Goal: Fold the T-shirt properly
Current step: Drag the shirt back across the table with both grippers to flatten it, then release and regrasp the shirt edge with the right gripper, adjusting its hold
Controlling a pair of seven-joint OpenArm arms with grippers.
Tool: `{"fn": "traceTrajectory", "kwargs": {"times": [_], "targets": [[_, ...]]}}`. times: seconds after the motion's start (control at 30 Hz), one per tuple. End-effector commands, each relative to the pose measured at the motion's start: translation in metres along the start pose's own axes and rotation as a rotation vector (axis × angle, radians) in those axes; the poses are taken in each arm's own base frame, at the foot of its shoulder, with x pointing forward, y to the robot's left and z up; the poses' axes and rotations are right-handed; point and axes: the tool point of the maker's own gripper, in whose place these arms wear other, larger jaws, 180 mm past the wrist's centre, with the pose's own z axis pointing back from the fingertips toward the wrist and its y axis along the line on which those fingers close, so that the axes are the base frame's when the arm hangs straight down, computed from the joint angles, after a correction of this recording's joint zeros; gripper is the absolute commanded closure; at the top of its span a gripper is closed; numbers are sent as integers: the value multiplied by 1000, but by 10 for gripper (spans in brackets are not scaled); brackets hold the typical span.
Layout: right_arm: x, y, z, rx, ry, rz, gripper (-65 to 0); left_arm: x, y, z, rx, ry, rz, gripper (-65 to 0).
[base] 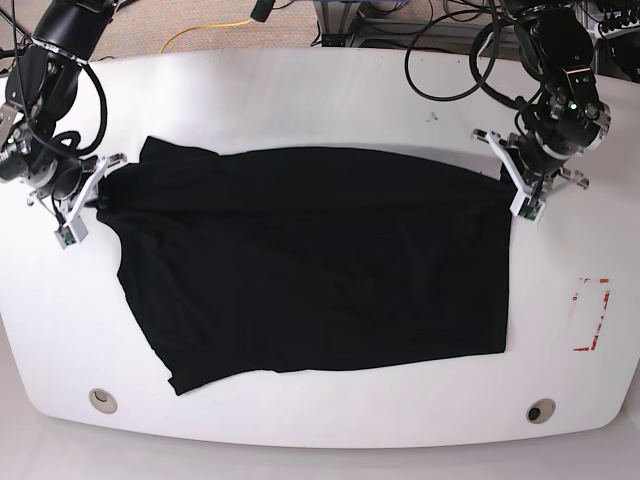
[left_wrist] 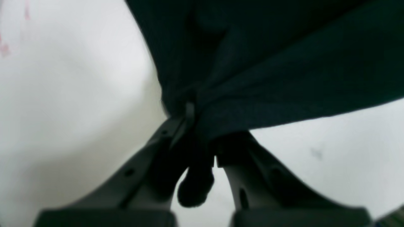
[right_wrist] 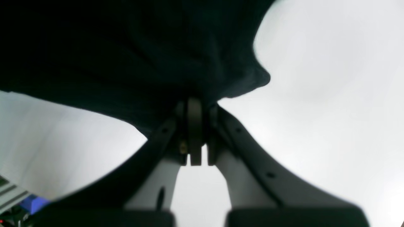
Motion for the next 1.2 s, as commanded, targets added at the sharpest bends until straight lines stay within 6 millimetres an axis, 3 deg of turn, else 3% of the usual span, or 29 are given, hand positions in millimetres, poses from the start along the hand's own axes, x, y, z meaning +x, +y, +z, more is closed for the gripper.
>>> {"fn": "traceTrajectory", "kwargs": {"times": [0.0,0.2,0.4,0.57,0.77,0.9,1.17], "targets": [[1,-6,12,-27,-23,13,0,-4,17,10,53,-6,9,0],[-54,16,11,34,47,-93,0,-59,32,30,76,115,-16,0],[-81,38,8,82,86,-149,0,-76,31,36,79,159,-9,0],[-99,54,6,113,113,-187,0,-77,31,37,78,161,-10,0],[-97,53,5,113,106,-189,0,-61,38,33,95,122,-8,0],[-75,43,-1,98,56,-184,0,-31,49,26,120,49,-5,0],[-57,31,-18,117,12,-237,0,18,62,14,126,-53,-33,0]]}}
